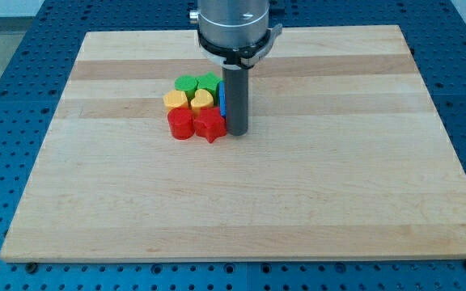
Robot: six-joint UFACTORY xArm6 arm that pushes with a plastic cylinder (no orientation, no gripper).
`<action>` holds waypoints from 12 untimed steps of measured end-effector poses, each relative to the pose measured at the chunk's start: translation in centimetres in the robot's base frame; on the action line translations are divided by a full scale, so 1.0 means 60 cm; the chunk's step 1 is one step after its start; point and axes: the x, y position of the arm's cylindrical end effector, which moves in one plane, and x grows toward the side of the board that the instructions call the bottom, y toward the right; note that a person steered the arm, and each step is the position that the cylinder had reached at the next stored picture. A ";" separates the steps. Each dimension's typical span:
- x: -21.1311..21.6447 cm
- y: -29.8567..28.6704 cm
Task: Move the arm to the right top corner
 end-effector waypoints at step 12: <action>-0.116 0.045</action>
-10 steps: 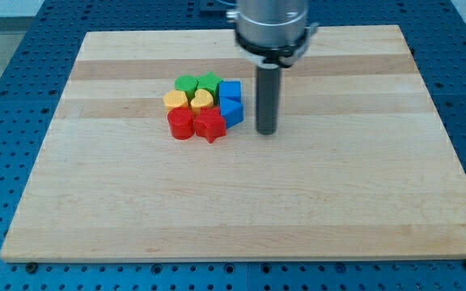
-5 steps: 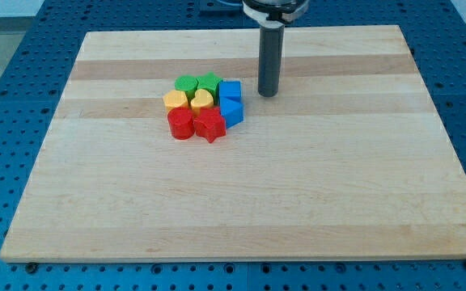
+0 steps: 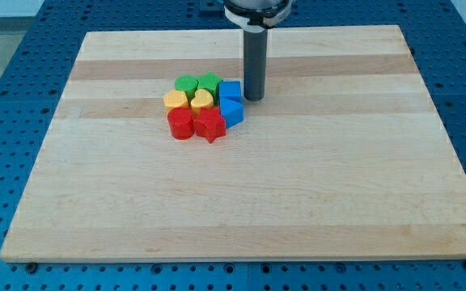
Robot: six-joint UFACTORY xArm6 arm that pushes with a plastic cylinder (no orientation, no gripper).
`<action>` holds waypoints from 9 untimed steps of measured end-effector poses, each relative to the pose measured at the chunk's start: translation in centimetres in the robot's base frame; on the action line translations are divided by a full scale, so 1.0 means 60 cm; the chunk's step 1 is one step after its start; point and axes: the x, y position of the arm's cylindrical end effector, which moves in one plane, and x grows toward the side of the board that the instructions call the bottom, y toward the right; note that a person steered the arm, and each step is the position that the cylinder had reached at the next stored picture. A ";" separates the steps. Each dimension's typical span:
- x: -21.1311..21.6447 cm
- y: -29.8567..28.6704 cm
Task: Move the arm to the right top corner
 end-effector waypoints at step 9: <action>-0.248 0.366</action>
